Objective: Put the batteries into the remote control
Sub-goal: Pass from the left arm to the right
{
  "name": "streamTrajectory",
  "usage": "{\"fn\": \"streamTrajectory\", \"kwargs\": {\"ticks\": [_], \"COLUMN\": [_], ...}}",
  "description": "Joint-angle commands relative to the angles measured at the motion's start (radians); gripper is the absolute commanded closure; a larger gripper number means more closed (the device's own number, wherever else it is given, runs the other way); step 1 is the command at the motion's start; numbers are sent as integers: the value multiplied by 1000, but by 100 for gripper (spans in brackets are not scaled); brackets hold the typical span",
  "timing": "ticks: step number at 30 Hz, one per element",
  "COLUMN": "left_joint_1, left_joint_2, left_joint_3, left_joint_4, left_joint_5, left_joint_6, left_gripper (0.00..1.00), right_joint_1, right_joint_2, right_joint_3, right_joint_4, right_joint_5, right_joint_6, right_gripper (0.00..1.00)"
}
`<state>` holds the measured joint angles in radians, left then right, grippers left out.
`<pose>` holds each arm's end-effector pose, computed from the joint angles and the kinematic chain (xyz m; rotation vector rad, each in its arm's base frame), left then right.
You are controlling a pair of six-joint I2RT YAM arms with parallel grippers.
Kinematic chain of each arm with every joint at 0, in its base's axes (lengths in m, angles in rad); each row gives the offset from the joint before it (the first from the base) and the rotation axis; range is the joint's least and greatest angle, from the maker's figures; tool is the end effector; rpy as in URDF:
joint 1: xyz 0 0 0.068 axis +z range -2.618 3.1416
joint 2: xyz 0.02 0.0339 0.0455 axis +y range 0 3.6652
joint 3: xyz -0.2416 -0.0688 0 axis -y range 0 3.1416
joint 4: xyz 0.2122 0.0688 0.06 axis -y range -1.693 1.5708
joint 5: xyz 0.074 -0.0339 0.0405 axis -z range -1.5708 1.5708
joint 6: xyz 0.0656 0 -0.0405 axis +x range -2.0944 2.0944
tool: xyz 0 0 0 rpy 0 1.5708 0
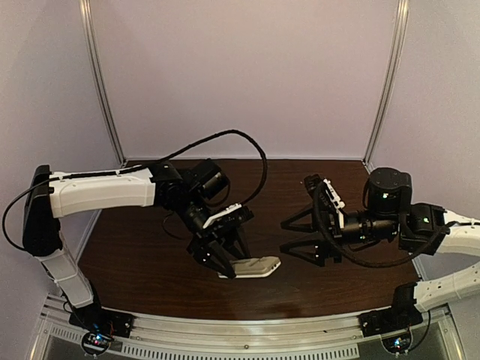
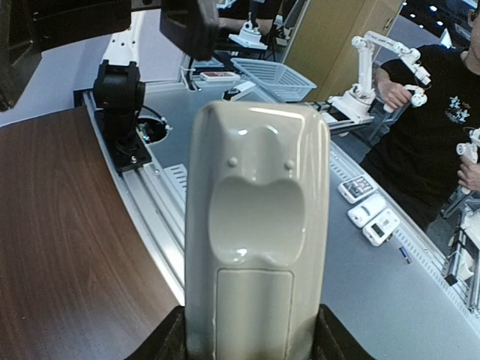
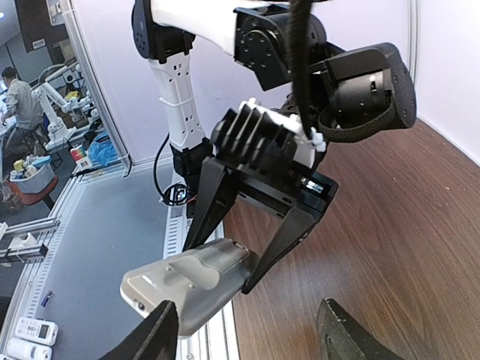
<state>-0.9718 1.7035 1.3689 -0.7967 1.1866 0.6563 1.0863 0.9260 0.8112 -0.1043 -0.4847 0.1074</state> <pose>0.1268 -0.2937 0.2507 1.9949 1.3861 -1.6840 0.0760 0.2101 0.3132 -1.2377 1.5146 1.2569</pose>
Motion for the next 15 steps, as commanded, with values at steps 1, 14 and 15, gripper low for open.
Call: {"fn": "streamTrajectory", "kwargs": {"ticks": [1, 14, 15], "left_joint_1": [9, 6, 4], "left_joint_2": [-24, 21, 21], "left_joint_3": [4, -21, -20], "left_joint_4": [-69, -98, -100], "left_joint_5": [147, 257, 257], "left_joint_6": [34, 75, 77], "left_gripper": [68, 68, 68], "right_joint_1": [57, 227, 234], "right_joint_2": [-2, 138, 148], "right_joint_3": [60, 253, 260], "right_joint_4": [-140, -328, -338], "right_joint_5": [33, 92, 110], "right_joint_6": [-80, -198, -210], "right_gripper": [36, 29, 30]}}
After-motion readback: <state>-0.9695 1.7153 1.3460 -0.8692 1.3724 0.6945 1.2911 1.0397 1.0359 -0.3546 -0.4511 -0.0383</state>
